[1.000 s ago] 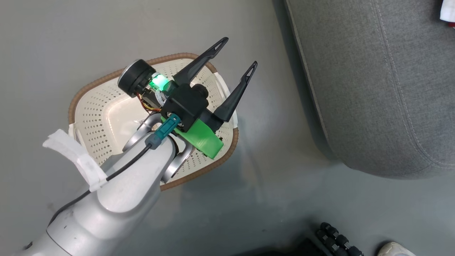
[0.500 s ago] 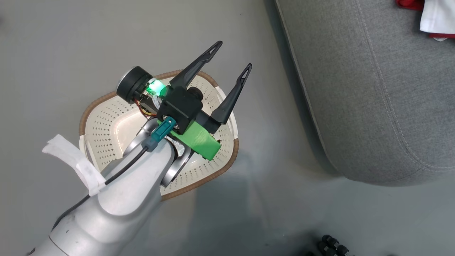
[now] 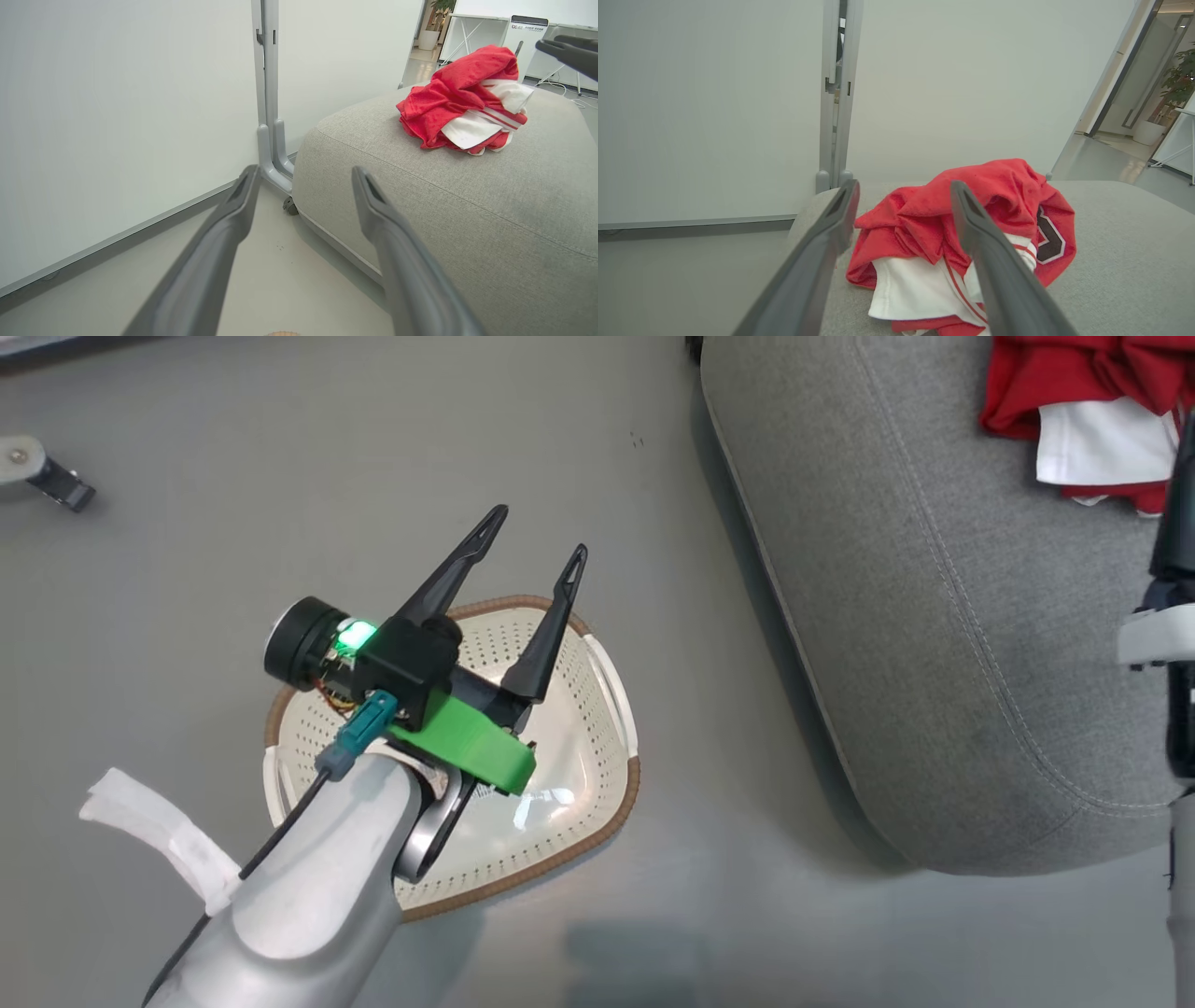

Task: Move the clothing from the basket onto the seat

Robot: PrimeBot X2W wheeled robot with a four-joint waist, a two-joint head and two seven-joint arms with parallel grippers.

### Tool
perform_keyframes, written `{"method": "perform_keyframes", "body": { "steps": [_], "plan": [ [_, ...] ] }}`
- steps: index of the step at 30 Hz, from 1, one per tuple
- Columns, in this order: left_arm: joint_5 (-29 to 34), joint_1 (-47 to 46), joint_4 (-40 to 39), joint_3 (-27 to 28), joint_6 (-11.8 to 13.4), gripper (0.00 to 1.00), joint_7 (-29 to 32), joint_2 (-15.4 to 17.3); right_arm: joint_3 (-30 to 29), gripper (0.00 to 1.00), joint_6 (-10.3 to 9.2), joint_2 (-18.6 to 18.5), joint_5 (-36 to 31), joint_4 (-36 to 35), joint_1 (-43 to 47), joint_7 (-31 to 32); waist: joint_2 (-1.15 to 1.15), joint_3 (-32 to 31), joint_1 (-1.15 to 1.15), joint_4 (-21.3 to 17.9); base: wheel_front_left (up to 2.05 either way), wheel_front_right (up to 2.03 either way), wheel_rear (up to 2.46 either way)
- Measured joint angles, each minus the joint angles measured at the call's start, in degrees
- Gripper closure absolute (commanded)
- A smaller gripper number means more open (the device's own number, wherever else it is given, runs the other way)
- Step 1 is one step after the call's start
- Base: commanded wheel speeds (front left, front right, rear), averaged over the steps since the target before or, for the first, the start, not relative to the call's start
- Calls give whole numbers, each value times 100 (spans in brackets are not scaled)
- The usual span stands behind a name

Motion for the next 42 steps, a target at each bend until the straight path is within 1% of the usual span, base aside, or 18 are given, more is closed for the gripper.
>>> {"method": "perform_keyframes", "body": {
  "steps": [7,11,14,15,22,32,42],
  "plan": [
    [4,547,-155,692,60,0,-9,5,634,0,0,356,231,-274,327,0,0,-420,0,215,0,0,0],
    [68,879,-215,1112,59,0,-9,-22,891,0,0,450,248,-324,412,0,0,-609,0,402,0,0,0],
    [131,1189,-231,1483,33,0,-9,-92,1047,0,0,514,253,-336,453,-1,0,-786,0,578,0,0,0],
    [176,1346,-258,1689,10,0,-9,-155,1122,0,0,573,257,-365,524,-1,0,-890,0,671,0,0,0],
    [407,1846,-399,2347,-81,0,-9,-399,1287,0,0,740,257,-410,806,0,0,-1246,0,920,0,0,0],
    [753,2306,-493,2954,-334,0,-9,-779,1359,0,0,881,234,-683,1408,-1,0,-1622,0,1203,0,0,0],
    [980,2538,-443,3228,-468,0,-9,-955,1413,0,0,901,242,-881,2030,-1,0,-1862,0,1289,0,0,0]
  ]
}}
